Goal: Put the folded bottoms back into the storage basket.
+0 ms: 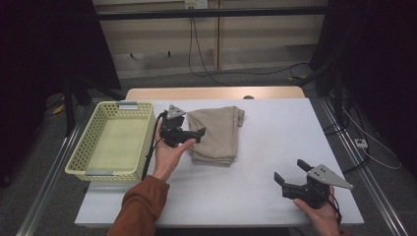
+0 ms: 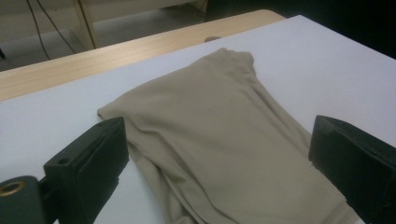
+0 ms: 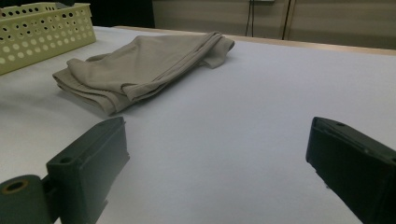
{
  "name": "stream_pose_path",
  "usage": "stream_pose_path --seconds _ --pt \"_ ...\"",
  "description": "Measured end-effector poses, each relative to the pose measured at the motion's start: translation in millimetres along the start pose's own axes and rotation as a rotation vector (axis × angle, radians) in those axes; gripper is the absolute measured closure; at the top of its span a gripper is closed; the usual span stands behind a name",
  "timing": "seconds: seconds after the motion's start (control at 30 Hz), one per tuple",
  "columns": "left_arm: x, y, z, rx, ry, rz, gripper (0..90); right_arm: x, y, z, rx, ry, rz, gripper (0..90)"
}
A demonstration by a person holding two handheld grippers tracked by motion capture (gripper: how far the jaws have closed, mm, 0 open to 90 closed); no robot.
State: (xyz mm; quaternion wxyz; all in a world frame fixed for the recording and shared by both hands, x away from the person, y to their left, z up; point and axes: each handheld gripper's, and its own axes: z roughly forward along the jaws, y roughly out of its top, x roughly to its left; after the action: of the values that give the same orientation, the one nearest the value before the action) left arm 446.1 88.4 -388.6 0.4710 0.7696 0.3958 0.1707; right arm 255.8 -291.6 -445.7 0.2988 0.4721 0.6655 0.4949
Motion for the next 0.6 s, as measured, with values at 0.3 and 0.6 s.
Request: stream_pose_path --seconds 0.3,0.6 --pt "13.8 -3.7 23.2 0.037 0.050 -0.039 6.9 -0.5 -0.3 0.0 0.002 0.004 0.005 4.8" --pt "24.2 -4.8 53.7 0.126 0.087 -0.021 8.1 0.0 -0.7 0.8 0.010 0.007 0.002 4.2"
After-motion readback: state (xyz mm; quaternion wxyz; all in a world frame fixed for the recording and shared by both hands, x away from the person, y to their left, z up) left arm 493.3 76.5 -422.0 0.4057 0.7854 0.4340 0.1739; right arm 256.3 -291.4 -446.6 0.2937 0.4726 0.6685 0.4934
